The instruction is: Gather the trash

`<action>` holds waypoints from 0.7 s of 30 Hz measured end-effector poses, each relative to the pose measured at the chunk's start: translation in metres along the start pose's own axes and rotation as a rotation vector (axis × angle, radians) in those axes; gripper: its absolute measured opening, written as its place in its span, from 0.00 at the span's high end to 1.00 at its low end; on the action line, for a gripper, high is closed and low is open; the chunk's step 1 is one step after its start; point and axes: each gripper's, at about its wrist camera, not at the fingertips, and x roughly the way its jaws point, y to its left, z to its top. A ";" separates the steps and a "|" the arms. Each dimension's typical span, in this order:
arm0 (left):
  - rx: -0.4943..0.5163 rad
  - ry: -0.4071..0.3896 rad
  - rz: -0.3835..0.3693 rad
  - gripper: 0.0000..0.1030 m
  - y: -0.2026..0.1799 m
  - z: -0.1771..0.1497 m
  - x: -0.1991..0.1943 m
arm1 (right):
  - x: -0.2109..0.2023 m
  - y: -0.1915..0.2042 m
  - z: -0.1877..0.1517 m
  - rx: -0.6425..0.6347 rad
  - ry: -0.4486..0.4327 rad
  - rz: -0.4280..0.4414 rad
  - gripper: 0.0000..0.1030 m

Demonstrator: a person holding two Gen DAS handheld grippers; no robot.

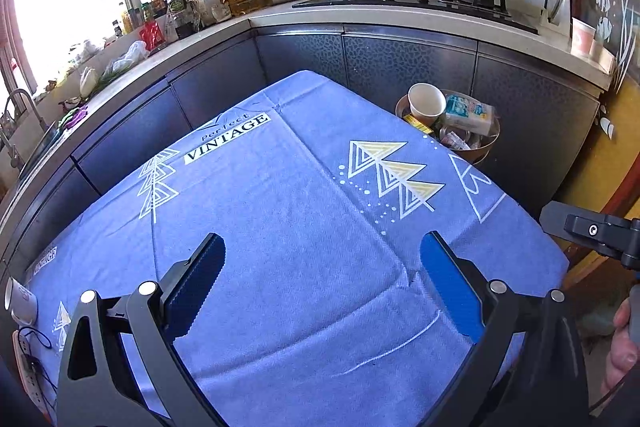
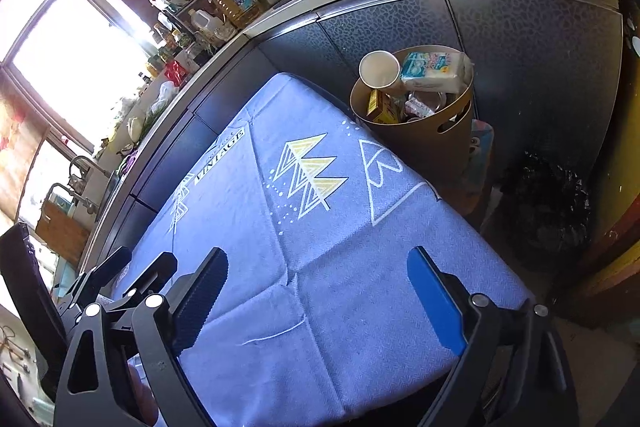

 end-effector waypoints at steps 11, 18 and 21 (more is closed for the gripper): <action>0.015 -0.021 0.042 0.06 -0.006 0.008 -0.003 | -0.010 0.004 0.000 -0.036 -0.064 -0.082 0.06; 0.008 -0.018 0.004 0.06 -0.017 0.015 -0.002 | -0.021 -0.008 0.003 -0.039 -0.104 -0.120 0.04; 0.016 -0.018 -0.002 0.06 -0.027 0.018 -0.001 | -0.026 -0.020 0.003 -0.017 -0.108 -0.125 0.04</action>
